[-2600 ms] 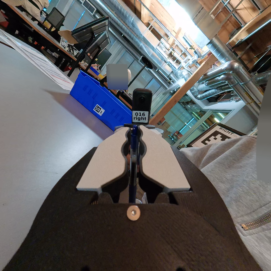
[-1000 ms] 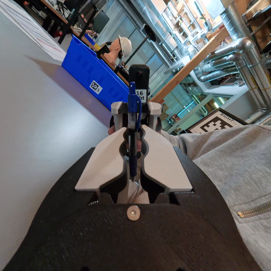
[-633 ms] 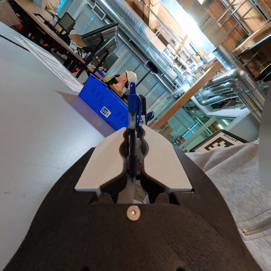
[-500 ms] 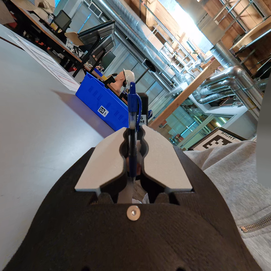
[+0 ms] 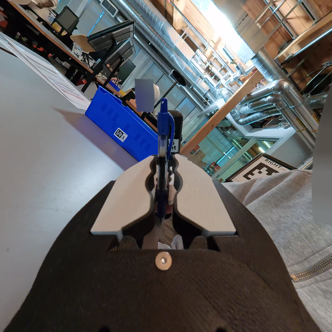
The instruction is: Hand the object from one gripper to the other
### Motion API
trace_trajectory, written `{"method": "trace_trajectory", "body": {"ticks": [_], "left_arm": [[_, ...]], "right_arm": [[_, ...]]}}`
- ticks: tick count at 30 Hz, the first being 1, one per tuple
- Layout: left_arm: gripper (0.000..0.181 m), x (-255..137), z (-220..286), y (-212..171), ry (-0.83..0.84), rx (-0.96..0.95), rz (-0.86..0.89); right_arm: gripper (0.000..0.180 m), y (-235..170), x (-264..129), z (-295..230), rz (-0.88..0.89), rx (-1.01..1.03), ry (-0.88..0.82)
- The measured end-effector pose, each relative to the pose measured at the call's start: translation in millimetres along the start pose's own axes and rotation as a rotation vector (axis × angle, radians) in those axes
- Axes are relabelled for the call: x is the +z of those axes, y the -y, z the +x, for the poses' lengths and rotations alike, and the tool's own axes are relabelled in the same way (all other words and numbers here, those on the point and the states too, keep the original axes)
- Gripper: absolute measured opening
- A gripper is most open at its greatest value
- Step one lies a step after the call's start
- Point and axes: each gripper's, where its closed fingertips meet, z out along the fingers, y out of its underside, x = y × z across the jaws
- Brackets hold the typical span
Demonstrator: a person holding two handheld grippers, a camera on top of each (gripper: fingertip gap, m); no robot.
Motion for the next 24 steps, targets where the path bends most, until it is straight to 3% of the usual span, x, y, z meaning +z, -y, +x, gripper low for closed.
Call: {"method": "trace_trajectory", "body": {"ticks": [6,10,16,24], "left_arm": [[0.041,3,-3,-3,0.029,0.005,-0.012],[0.043,4,-8,-9,0.044,-0.022,-0.04],[0.036,12,-8,-34,0.014,-0.1,-0.163],[0.021,18,5,-52,-0.043,-0.067,-0.26]], "right_arm": [[0.012,17,-12,3,0.098,0.029,0.003],[0.012,34,-26,5,0.212,0.066,0.018],[0.012,48,-37,4,0.308,0.089,0.045],[0.012,44,-27,-8,0.278,0.007,0.058]]}}
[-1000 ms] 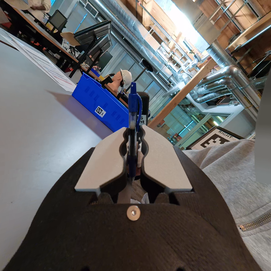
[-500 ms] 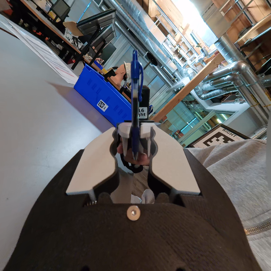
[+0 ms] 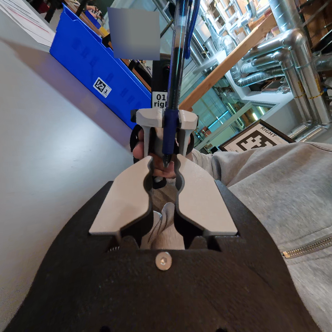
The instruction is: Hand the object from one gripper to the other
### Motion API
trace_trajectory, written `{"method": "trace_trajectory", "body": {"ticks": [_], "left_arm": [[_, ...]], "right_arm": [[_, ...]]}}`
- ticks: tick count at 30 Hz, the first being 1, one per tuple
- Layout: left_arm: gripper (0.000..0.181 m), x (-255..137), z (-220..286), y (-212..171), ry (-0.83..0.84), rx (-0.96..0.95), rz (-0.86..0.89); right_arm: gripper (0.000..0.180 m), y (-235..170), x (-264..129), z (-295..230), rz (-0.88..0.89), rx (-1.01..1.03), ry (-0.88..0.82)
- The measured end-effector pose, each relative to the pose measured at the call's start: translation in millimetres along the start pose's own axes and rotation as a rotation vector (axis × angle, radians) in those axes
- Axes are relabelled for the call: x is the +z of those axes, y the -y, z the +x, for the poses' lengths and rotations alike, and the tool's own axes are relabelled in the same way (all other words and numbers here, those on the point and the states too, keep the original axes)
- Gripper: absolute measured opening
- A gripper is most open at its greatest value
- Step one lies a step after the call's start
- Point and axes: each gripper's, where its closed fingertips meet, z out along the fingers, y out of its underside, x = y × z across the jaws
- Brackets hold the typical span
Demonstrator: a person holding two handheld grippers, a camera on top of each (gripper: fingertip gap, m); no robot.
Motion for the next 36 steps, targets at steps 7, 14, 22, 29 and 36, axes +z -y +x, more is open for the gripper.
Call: {"method": "trace_trajectory", "body": {"ticks": [7,14,22,29,36], "left_arm": [[0.011,-1,5,2,-0.015,0.036,0.008],[0.011,-2,8,4,-0.011,0.08,0.013],[0.011,-4,8,7,0.001,0.099,0.026],[0.011,-5,6,9,0.024,0.123,0.029],[0.011,-6,3,10,0.066,0.162,0.023]], "right_arm": [[0.012,-4,4,-3,-0.02,-0.036,0.0],[0.029,2,1,-4,0.019,0.003,0.022],[0.045,24,-12,4,0.132,0.02,-0.01],[0.047,33,-18,5,0.145,-0.076,-0.062],[0.049,35,-18,1,0.09,-0.39,-0.213]]}}
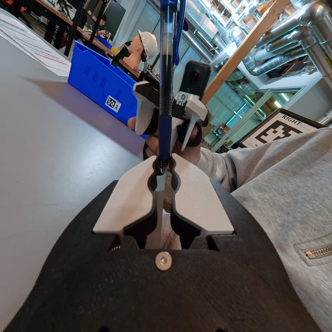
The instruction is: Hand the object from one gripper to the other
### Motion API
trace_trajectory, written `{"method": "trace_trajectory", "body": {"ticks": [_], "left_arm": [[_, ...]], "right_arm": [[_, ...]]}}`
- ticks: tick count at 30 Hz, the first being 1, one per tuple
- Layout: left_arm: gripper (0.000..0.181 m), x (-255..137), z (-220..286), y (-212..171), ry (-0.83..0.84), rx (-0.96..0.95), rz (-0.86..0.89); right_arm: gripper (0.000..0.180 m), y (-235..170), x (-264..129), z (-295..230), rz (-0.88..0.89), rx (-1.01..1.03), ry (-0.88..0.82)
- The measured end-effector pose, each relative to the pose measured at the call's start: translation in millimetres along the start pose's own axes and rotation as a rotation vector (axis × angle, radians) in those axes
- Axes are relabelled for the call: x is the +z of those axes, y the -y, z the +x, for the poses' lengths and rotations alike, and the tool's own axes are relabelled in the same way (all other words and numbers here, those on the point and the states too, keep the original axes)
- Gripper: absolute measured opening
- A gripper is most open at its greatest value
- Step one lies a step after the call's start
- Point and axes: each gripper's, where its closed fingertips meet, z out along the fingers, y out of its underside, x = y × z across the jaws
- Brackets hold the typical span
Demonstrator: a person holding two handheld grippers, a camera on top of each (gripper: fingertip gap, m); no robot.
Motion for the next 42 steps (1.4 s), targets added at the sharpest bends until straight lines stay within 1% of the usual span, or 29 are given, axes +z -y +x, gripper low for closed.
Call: {"method": "trace_trajectory", "body": {"ticks": [6,9,11,18,26,29,31,33,35,36,38,42], "left_arm": [[0.011,-1,-3,1,0.017,0.003,0.003],[0.011,-1,-3,0,0.017,-0.001,-0.002],[0.011,-1,-3,-1,0.014,-0.003,-0.005],[0.011,0,-3,-1,0.01,-0.008,-0.01],[0.011,0,-4,-2,0.017,-0.012,-0.017],[0.011,-1,-6,-2,0.036,-0.001,-0.019],[0.011,-1,-9,-2,0.06,0.013,-0.022],[0.011,-2,-12,-3,0.089,0.034,-0.025],[0.011,-3,-14,-2,0.127,0.076,-0.03],[0.011,-3,-16,-2,0.153,0.103,-0.036],[0.011,-4,-19,-3,0.204,0.163,-0.051],[0.011,-1,-22,-7,0.289,0.262,-0.086]], "right_arm": [[0.049,-1,3,-10,-0.044,-0.283,-0.057],[0.053,-2,5,-11,-0.049,-0.363,-0.067],[0.056,-1,5,-11,-0.043,-0.378,-0.064],[0.065,6,2,-7,0.005,-0.356,-0.067],[0.067,7,2,-6,0.013,-0.378,-0.075],[0.063,8,0,-7,0.019,-0.362,-0.066],[0.056,8,0,-8,0.019,-0.329,-0.05],[0.046,8,-1,-8,0.012,-0.281,-0.037],[0.031,9,-3,-6,0.004,-0.225,-0.059],[0.027,11,-3,-5,0.01,-0.198,-0.076],[0.026,19,-3,-3,0.038,-0.161,-0.118],[0.038,33,-1,-6,0.093,-0.134,-0.146]]}}
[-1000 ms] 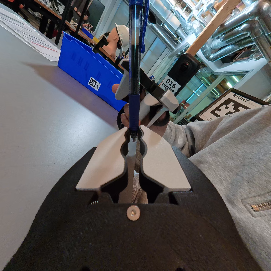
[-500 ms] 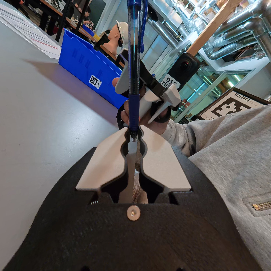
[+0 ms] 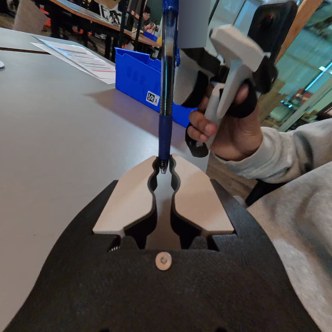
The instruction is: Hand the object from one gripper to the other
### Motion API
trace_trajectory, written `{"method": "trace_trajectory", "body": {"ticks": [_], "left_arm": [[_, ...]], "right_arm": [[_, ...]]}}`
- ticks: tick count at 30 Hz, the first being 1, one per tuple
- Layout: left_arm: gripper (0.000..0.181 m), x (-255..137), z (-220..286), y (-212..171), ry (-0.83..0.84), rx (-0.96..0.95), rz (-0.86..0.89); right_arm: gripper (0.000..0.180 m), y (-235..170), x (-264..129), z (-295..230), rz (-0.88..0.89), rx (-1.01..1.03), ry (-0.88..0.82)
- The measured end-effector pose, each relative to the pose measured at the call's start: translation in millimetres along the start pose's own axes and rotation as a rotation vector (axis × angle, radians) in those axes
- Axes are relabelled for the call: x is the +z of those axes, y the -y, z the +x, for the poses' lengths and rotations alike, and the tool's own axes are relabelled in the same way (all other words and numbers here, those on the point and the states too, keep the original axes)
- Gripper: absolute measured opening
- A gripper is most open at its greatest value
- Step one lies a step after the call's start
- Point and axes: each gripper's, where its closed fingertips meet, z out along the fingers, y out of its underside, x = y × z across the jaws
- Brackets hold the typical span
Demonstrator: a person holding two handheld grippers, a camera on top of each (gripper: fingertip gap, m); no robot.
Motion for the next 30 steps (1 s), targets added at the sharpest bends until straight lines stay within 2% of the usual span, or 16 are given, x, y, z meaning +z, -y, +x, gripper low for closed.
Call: {"method": "trace_trajectory", "body": {"ticks": [4,6,11,13,16,19,24,30], "left_arm": [[0.011,6,4,-8,0.044,0.082,-0.053],[0.011,8,6,-9,0.055,0.118,-0.064],[0.013,8,13,-7,0.008,0.121,-0.044],[0.031,7,16,-4,-0.038,0.085,-0.019],[0.049,4,18,3,-0.091,0.028,0.035],[0.057,2,24,7,-0.156,-0.012,0.063],[0.055,4,42,3,-0.338,-0.136,0.041],[0.041,0,59,3,-0.504,-0.244,0.025]], "right_arm": [[0.035,0,2,-2,-0.016,0.057,-0.007],[0.014,-2,0,-2,-0.033,0.082,-0.006],[0.013,2,-4,-3,-0.011,0.144,0.035],[0.013,5,-5,-6,0.012,0.15,0.069],[0.013,8,-8,-11,0.025,0.167,0.135],[0.013,7,-9,-15,0.015,0.208,0.212],[0.012,4,-10,-26,0.011,0.363,0.376],[0.011,-2,-9,-43,0.0,0.436,0.504]]}}
